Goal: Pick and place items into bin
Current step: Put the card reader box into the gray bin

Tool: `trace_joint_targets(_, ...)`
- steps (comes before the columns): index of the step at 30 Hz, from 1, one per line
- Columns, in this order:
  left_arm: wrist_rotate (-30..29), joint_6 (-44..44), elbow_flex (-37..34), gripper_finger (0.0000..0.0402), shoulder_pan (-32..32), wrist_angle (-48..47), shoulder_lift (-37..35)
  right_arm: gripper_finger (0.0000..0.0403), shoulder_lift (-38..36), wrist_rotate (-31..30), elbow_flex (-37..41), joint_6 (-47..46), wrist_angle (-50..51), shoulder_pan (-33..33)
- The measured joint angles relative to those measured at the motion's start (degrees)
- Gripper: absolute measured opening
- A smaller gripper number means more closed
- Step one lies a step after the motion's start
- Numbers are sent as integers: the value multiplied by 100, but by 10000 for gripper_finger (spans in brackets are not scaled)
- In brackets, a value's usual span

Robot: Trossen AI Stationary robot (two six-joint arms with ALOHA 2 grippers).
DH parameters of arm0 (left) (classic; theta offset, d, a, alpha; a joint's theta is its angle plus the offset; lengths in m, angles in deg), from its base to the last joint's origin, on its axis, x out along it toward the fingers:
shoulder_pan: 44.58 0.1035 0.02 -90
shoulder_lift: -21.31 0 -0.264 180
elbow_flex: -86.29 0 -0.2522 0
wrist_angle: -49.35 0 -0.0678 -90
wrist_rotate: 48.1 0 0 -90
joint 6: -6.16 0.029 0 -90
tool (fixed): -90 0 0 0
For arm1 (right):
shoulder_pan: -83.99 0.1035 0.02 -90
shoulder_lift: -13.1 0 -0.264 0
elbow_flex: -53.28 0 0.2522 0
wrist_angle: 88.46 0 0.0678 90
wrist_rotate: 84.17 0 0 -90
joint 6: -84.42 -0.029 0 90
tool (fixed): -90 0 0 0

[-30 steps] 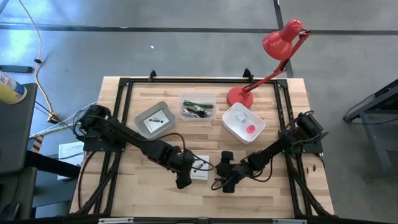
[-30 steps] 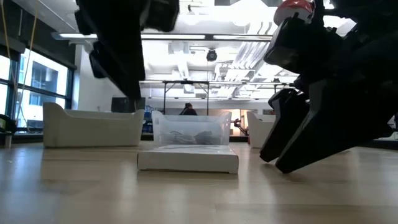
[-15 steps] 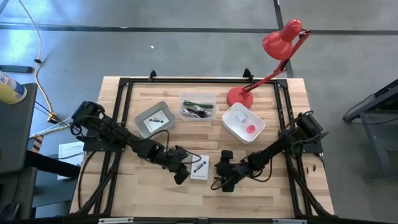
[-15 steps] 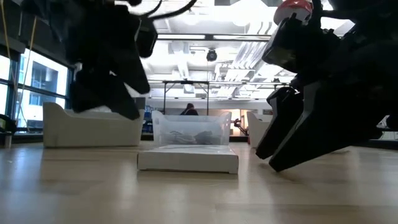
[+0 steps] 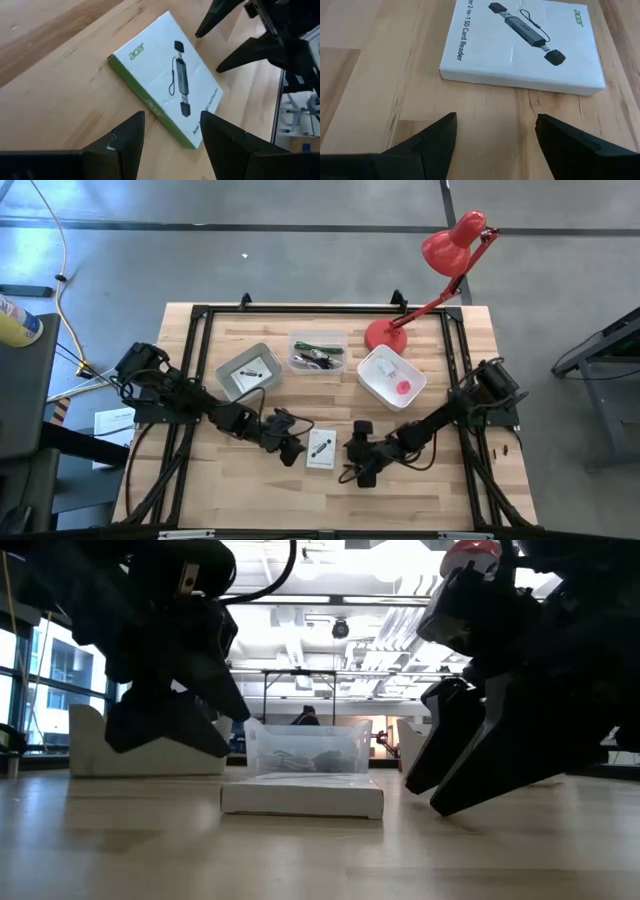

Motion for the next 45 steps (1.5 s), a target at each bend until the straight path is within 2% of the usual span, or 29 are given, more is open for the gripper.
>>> trace_joint_targets(5, -13, -35, 2, 179, 0, -15, 0, 259, 0, 225, -7, 20, -24, -210)
trace_joint_targets(8, 3, -373, 4, 179, 48, -208, 0, 259, 0, 319, -7, 116, -92, -297)
trace_joint_targets(13, 373, -883, 4, 179, 167, -393, 70, 259, 0, 331, -7, 155, -228, -374)
trace_joint_targets(22, 473, -976, 9, 179, 164, -280, 126, 259, 0, 669, -5, 424, -356, -405)
trace_joint_targets(26, 481, -1161, 0, 179, 166, -274, 221, 259, 0, 638, -5, 450, -387, -410)
trace_joint_targets(32, 561, -1557, 74, 179, 160, 257, 595, 259, 0, 530, -5, 420, -363, -442)
trace_joint_targets(41, 470, -1572, 288, 179, 153, 347, 857, 259, 0, 444, 4, 130, -226, -442)
trace_joint_targets(45, 454, -1565, 296, 179, 153, 335, 859, 259, 0, 422, 4, 106, -478, -436)
